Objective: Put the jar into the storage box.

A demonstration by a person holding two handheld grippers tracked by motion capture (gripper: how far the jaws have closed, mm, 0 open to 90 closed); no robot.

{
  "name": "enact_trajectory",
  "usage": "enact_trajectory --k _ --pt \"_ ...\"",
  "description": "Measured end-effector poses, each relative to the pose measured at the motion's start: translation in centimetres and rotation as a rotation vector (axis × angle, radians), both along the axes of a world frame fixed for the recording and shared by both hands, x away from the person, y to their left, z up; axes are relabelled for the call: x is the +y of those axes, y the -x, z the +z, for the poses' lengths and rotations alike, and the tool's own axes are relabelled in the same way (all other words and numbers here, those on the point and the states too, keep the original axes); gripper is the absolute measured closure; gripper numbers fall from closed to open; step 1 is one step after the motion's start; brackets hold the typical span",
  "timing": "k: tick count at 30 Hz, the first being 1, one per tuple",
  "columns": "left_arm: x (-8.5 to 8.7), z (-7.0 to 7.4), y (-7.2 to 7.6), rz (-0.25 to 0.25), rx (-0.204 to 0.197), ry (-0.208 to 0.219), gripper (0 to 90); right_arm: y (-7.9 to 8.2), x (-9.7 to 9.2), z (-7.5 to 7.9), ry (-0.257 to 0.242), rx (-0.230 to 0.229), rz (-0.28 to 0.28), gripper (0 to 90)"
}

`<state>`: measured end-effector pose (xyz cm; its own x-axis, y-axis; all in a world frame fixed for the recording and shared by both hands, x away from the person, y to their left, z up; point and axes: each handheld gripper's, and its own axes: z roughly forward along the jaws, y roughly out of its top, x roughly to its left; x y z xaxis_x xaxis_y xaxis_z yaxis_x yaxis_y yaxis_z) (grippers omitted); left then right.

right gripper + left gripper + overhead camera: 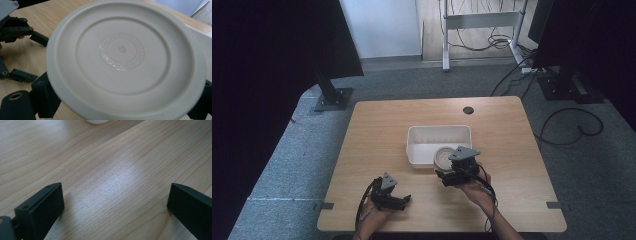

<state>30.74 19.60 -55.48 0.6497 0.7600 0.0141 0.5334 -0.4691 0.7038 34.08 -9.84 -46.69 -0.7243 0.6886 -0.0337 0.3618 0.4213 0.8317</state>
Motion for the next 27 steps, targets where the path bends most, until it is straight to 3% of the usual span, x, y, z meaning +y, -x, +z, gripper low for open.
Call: enact_trajectory --k 27 --pt "0.0 0.0 0.0 -0.004 0.001 -0.005 0.7 -3.9 2.8 0.5 0.006 -0.021 -0.019 9.8"
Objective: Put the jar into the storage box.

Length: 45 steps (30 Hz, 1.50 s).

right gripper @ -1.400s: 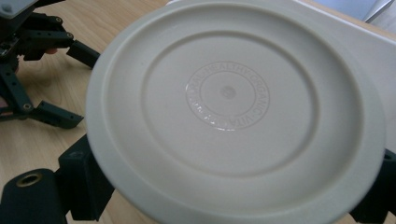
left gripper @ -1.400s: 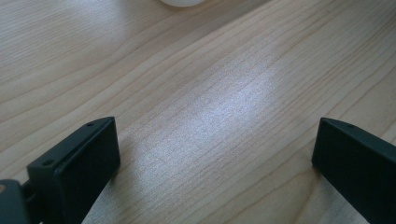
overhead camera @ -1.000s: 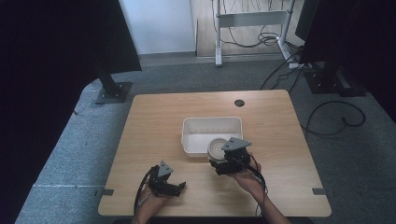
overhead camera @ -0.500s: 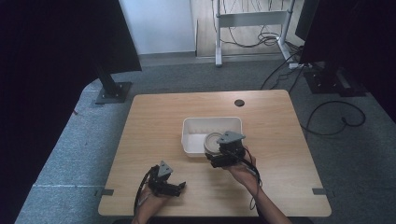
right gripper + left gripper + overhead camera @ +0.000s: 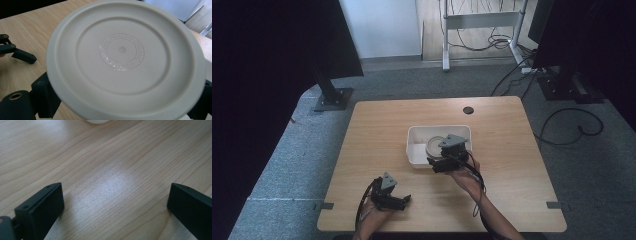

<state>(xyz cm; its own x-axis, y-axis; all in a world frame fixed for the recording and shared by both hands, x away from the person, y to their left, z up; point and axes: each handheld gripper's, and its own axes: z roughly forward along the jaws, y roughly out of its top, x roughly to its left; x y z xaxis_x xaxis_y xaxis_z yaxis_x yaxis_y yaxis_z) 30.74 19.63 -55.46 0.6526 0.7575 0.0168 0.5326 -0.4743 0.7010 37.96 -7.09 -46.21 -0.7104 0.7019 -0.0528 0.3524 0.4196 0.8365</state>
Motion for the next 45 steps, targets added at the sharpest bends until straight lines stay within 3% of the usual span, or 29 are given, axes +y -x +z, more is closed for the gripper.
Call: enact_trajectory --k 8,26,45 --pt "0.0 0.0 0.0 0.002 0.000 0.003 0.7 -1.3 0.9 -0.6 0.002 0.008 -0.006 9.8" --pt "0.0 0.0 0.0 0.001 0.000 0.002 0.7 -4.1 3.2 -3.4 0.041 0.025 -0.043 9.8" --pt "0.0 0.0 0.0 0.001 0.001 0.001 0.7 -4.9 5.3 -5.6 0.088 0.059 -0.059 9.7"
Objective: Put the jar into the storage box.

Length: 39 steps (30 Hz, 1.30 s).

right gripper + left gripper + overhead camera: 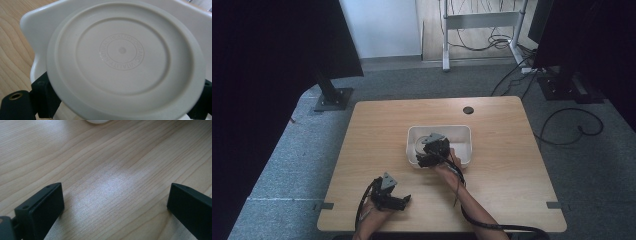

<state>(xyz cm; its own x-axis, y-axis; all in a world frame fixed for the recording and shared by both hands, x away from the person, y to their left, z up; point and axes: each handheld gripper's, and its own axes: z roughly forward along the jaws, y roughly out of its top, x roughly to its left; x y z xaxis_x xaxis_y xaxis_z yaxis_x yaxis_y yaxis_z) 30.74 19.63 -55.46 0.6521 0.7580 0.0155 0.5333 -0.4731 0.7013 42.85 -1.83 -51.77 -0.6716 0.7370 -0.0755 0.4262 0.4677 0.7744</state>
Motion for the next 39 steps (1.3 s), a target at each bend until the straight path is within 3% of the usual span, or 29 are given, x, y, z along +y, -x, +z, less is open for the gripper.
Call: enact_trajectory --k 4,10,20,25,39 --pt "0.0 0.0 0.0 0.000 0.000 -0.001 0.6 0.0 0.2 -0.4 0.020 0.013 -0.003 9.7" --pt "0.0 0.0 0.0 0.000 0.000 0.000 0.7 -0.3 -0.3 -0.5 -0.031 0.067 -0.021 9.7" --pt "0.0 0.0 0.0 0.000 0.000 0.000 0.7 -0.4 -0.4 -0.3 -0.052 0.089 -0.013 4.9" --pt "0.0 0.0 0.0 0.001 0.000 0.000 0.7 -0.2 -0.4 0.1 -0.045 0.075 0.008 1.7" --pt "0.0 0.0 0.0 0.001 -0.001 0.001 0.6 0.6 -1.3 1.3 -0.036 0.036 0.036 2.9"
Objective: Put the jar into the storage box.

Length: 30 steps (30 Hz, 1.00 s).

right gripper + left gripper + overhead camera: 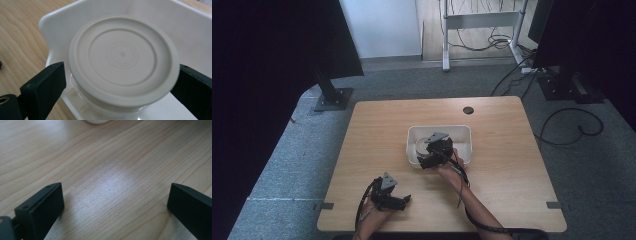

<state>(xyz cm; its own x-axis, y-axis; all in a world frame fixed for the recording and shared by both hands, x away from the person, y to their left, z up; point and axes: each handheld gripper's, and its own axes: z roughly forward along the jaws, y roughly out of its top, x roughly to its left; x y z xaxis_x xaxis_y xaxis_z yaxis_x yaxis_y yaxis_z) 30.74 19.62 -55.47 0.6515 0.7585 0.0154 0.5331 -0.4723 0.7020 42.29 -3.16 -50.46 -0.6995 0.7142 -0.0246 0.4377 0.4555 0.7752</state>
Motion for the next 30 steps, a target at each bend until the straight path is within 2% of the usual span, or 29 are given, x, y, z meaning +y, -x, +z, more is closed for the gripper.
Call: enact_trajectory --k 16,30 --pt "0.0 0.0 0.0 -0.001 0.000 -0.001 0.7 0.8 -0.8 0.8 -0.010 -0.017 0.031 3.8" --pt "0.0 0.0 0.0 0.000 0.000 -0.001 0.7 1.5 -1.8 0.7 -0.012 -0.027 0.049 3.9"
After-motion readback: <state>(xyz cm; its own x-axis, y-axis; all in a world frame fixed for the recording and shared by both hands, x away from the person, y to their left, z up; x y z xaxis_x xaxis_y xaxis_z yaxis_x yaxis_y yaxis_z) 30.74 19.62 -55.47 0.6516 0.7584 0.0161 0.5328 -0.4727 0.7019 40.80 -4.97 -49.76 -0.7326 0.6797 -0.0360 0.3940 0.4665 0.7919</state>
